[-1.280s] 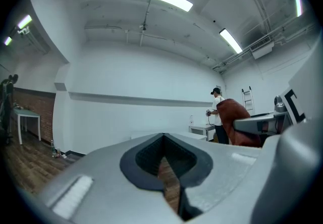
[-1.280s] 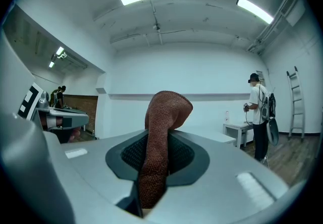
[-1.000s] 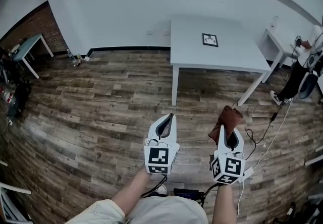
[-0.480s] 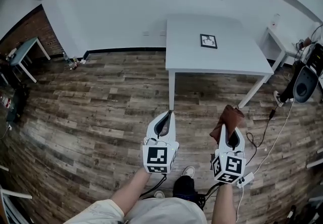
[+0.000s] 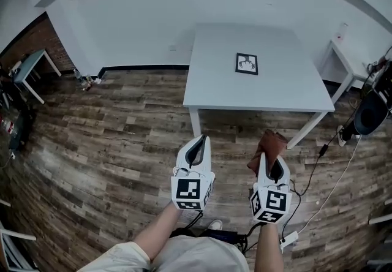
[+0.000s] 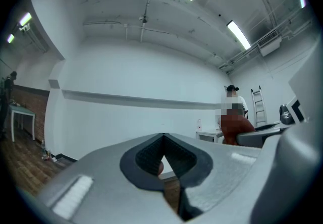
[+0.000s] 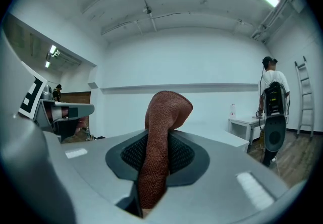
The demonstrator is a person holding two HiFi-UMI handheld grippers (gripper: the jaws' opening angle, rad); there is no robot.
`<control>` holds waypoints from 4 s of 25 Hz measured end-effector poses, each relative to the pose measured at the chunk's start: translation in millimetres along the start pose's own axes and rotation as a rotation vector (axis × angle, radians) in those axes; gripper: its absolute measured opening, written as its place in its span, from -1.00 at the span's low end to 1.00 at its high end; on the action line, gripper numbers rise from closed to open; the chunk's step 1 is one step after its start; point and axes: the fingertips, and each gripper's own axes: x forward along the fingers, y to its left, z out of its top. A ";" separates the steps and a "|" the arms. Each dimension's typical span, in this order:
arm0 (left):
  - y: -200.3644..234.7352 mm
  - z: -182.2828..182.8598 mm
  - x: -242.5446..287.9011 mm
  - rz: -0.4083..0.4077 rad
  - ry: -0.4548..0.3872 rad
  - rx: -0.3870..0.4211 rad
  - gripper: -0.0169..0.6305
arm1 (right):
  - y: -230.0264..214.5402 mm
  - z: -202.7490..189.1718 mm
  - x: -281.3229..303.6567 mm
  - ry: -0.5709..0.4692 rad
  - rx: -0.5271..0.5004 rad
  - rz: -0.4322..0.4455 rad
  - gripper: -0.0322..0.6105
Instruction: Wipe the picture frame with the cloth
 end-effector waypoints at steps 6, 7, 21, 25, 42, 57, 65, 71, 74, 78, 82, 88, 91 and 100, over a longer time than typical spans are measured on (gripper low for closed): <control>-3.7 -9.9 72.4 0.016 0.019 0.009 -0.95 | -34.7 1.1 67.8 0.008 0.010 0.013 -0.58; -2.1 -13.6 84.6 0.015 0.023 0.005 -0.95 | -38.1 -0.7 80.6 0.011 0.011 0.017 -0.58; 80.0 -38.0 296.3 -0.024 0.033 -0.004 -0.95 | -53.3 8.4 311.2 0.045 0.013 0.028 -0.58; 91.6 -40.9 342.2 -0.035 0.045 -0.006 -0.95 | -56.8 9.6 354.4 0.070 0.010 0.023 -0.58; 56.7 -86.2 523.8 -0.034 0.095 -0.009 -0.95 | -154.6 -15.5 514.5 0.174 0.031 0.102 -0.58; 95.2 -105.7 567.0 -0.026 0.141 0.021 -0.95 | -112.5 -94.0 687.2 0.454 0.035 0.191 -0.58; 110.2 -109.7 574.0 -0.018 0.147 0.018 -0.95 | -88.9 -161.4 749.3 0.707 0.000 0.180 -0.58; 110.6 -117.2 575.6 -0.026 0.176 0.011 -0.95 | -87.9 -175.9 762.7 0.774 -0.038 0.166 -0.58; 108.9 -121.7 577.4 -0.032 0.170 0.014 -0.95 | -98.9 -179.8 764.3 0.785 -0.046 0.151 -0.58; 104.2 -126.9 578.0 -0.039 0.180 0.009 -0.95 | -121.2 -183.1 756.7 0.798 -0.049 0.121 -0.58; 92.0 -127.0 583.2 -0.065 0.175 0.007 -0.95 | -159.2 -187.8 738.9 0.811 -0.047 0.057 -0.58; 79.2 -128.2 587.0 -0.093 0.172 -0.008 -0.95 | -199.8 -188.8 723.0 0.817 -0.038 -0.015 -0.58; 75.9 -126.7 588.4 -0.099 0.172 -0.011 -0.95 | -205.7 -184.2 722.0 0.814 -0.040 -0.025 -0.58; 91.1 -125.1 585.0 -0.065 0.173 -0.022 -0.95 | -122.9 -157.3 725.5 0.748 -0.013 0.120 -0.58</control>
